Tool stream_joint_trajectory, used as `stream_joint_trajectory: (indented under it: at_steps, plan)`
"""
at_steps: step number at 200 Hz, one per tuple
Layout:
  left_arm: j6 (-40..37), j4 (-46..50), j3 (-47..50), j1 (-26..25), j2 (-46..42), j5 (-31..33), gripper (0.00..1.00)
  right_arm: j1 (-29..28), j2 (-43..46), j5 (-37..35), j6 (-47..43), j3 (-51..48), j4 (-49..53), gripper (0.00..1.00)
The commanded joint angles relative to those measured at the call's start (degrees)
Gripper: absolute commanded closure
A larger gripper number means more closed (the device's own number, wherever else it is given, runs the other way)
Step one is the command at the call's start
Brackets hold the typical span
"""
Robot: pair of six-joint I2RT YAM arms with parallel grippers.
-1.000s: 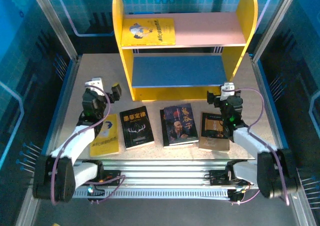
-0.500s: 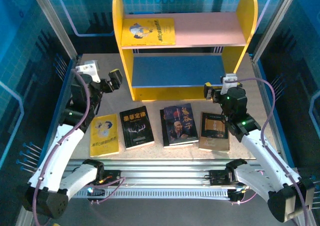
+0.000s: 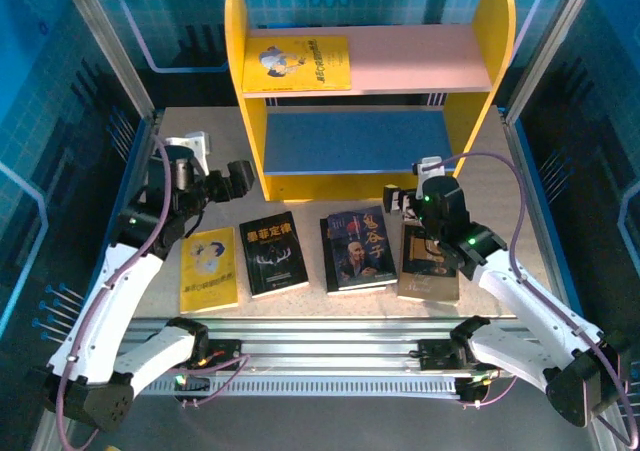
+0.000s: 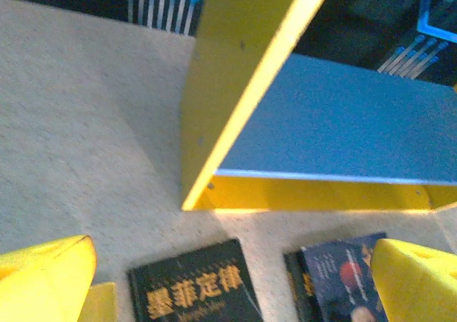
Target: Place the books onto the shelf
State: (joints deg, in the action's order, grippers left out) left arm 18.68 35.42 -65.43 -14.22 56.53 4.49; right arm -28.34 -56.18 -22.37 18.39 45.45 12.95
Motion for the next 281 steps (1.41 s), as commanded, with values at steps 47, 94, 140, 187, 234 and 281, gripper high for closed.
stream_joint_trajectory:
  at_steps: [47,94,140,187,234,281]
  plan:
    - [14.0,-5.5,12.3,-6.7,1.7,-6.3,0.01,-0.6,2.9,2.7,10.1,-5.1,10.4,0.13]
    - [18.9,-9.0,14.2,-11.2,7.5,-5.9,0.01,1.5,0.1,7.8,12.2,-7.5,11.1,0.17]
    - [23.7,-12.7,13.7,-17.5,16.1,-7.9,0.01,3.4,-7.2,15.9,13.2,-8.4,8.1,0.25]
    - [24.5,-11.7,9.7,-22.7,26.0,-8.8,0.01,4.0,-14.0,19.7,13.2,-7.4,7.2,0.32]
    - [25.2,-11.2,6.4,-24.8,33.3,-11.3,0.01,6.0,-16.8,21.2,14.3,-8.1,6.5,0.33]
    - [25.1,-12.4,4.1,-27.1,37.3,-13.3,0.01,8.1,-19.0,25.1,15.2,-9.8,2.8,0.37]
